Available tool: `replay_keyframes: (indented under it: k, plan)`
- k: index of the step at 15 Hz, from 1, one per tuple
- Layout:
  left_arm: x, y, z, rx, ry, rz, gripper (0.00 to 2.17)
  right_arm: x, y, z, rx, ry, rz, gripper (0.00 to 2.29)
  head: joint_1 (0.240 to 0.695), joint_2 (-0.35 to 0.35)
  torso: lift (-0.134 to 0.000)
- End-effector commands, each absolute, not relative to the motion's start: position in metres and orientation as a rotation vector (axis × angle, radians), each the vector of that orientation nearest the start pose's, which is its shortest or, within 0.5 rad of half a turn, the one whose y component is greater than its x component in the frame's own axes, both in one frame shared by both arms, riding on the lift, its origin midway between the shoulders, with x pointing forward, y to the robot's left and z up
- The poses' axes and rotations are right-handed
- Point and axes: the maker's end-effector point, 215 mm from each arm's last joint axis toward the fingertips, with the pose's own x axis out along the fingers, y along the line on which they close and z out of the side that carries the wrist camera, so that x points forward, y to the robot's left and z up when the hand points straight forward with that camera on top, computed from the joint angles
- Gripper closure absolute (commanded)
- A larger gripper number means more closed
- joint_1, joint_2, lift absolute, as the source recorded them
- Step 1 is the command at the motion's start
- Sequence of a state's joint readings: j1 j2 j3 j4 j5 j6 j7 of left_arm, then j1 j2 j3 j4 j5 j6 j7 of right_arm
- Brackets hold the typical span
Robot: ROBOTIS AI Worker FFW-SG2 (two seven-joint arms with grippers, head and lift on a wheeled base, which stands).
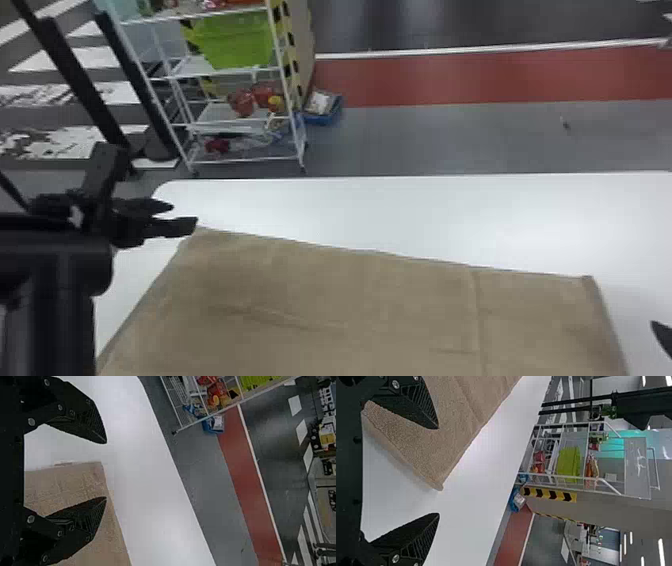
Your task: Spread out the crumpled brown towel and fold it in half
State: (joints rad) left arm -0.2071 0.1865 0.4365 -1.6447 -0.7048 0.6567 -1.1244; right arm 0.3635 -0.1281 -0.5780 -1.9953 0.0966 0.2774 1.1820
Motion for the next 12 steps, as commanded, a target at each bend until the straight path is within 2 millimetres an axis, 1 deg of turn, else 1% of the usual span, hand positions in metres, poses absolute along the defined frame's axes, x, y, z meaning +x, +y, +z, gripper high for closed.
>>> replay_keyframes:
  k: [1,2,3,4,5,6,8,10,12]
  plan:
    - [0.547,0.427,-0.393,0.290,0.709,-0.303,0.46,0.387,-0.348,-0.374,-0.190,0.364,0.616,0.11,0.695,0.130,-0.122]
    - [0.550,0.419,-0.401,0.290,0.727,-0.321,0.46,0.387,-0.348,-0.375,-0.190,0.366,0.615,0.11,0.695,0.111,-0.122]
    - [0.552,0.416,-0.410,0.299,0.754,-0.326,0.46,0.387,-0.349,-0.375,-0.190,0.366,0.614,0.11,0.695,0.102,-0.122]
    - [0.554,0.420,-0.416,0.304,0.775,-0.323,0.48,0.385,-0.351,-0.375,-0.190,0.369,0.610,0.11,0.695,0.094,-0.122]
    - [0.557,0.424,-0.421,0.300,0.791,-0.323,0.71,0.385,-0.353,-0.375,-0.192,0.368,0.606,0.11,0.695,0.087,-0.122]
    - [0.561,0.425,-0.425,0.299,0.796,-0.330,0.80,0.384,-0.355,-0.376,-0.192,0.372,0.605,0.11,0.695,0.082,-0.122]
    - [0.562,0.427,-0.435,0.314,0.819,-0.332,0.81,0.384,-0.357,-0.377,-0.194,0.371,0.603,0.11,0.695,0.083,-0.122]
    - [0.565,0.432,-0.438,0.338,0.831,-0.331,0.81,0.383,-0.357,-0.376,-0.192,0.370,0.604,0.11,0.695,0.084,-0.122]
    - [0.564,0.442,-0.437,0.352,0.836,-0.310,0.81,0.382,-0.358,-0.379,-0.190,0.376,0.604,0.11,0.695,0.089,-0.122]
